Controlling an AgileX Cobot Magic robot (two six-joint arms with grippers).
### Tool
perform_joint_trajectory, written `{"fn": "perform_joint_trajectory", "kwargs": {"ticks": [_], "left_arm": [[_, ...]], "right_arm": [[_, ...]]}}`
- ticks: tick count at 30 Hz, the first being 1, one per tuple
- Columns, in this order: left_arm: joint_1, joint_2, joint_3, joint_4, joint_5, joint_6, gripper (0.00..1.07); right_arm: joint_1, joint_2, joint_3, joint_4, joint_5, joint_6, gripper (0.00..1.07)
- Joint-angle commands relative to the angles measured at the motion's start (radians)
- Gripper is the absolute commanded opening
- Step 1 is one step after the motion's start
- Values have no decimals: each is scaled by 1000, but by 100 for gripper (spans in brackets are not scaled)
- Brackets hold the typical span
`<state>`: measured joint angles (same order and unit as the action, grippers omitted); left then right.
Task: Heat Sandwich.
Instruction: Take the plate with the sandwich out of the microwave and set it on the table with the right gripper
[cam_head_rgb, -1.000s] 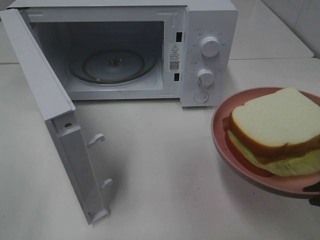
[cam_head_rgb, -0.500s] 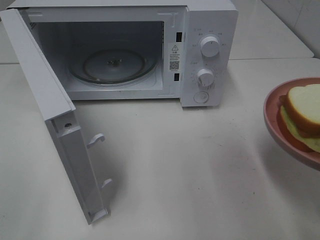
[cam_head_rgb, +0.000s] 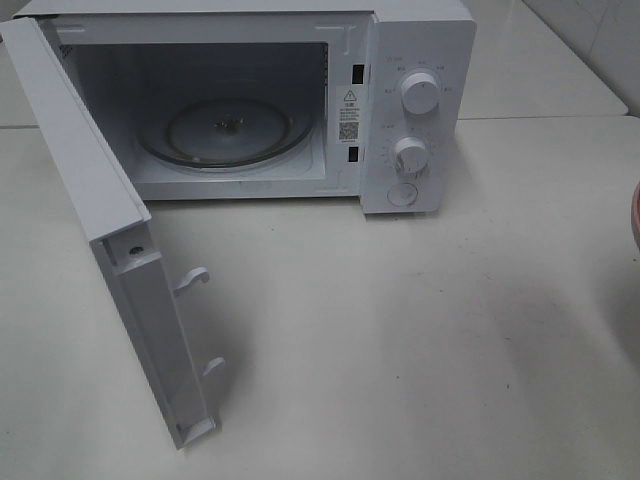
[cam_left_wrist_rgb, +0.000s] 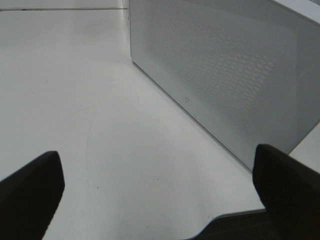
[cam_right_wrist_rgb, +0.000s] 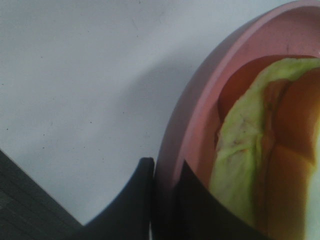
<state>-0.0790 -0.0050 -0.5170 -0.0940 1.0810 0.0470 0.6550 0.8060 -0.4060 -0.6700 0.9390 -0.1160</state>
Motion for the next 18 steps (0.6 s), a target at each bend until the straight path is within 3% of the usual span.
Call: {"fn": "perform_joint_trajectory", "kwargs": {"ticks": [1, 18], "left_arm": [[2, -6, 2, -1, -12, 0, 97], [2, -6, 2, -1, -12, 0, 97]], "right_arm": [[-2, 38, -4, -68, 0, 88, 0], [-2, 367, -90, -141, 2, 613, 1]]}}
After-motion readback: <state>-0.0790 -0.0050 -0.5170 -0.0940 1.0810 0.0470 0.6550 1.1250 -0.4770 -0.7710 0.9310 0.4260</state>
